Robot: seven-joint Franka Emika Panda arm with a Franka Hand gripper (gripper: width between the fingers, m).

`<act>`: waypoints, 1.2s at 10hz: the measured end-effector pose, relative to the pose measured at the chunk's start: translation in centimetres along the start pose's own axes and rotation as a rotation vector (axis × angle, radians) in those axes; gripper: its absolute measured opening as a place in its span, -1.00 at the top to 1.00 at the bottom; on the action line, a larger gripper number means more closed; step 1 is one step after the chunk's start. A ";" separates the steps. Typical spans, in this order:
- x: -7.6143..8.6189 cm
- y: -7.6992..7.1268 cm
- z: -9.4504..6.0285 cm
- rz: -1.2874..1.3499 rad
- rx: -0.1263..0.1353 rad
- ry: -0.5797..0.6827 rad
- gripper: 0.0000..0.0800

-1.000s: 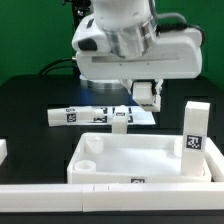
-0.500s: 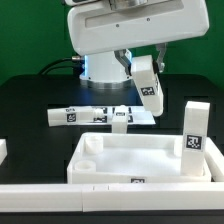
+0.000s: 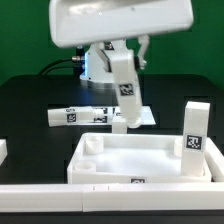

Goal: Assemble desk

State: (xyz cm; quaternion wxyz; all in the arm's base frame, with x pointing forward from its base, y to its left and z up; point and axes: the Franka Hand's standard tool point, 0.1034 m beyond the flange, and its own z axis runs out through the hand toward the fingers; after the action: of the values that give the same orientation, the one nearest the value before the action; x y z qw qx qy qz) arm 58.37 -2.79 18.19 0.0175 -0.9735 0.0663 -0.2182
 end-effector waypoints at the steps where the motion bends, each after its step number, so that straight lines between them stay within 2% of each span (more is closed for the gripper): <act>1: -0.3 0.4 0.1 0.001 -0.027 0.060 0.29; 3: 0.0 1.5 -0.1 -0.021 -0.086 0.185 0.29; 4: -0.6 1.3 0.6 -0.019 -0.069 0.129 0.29; 5: 0.2 1.2 1.3 -0.010 -0.049 0.076 0.29; 6: 1.3 1.2 2.0 -0.004 -0.040 0.055 0.29; 7: 1.7 1.1 2.6 -0.004 -0.034 0.035 0.29; 11: 1.6 1.2 3.1 -0.006 -0.036 0.028 0.29; 12: 1.2 2.1 3.7 -0.011 -0.050 0.027 0.29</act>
Offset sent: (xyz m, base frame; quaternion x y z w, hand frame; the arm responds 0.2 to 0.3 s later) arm 0.0000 0.0000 0.0000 0.0000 0.0000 0.0000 1.0000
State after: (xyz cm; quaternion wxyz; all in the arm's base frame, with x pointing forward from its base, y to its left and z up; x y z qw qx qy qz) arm 60.79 -5.02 15.26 -0.0091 -0.9709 0.0669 -0.2297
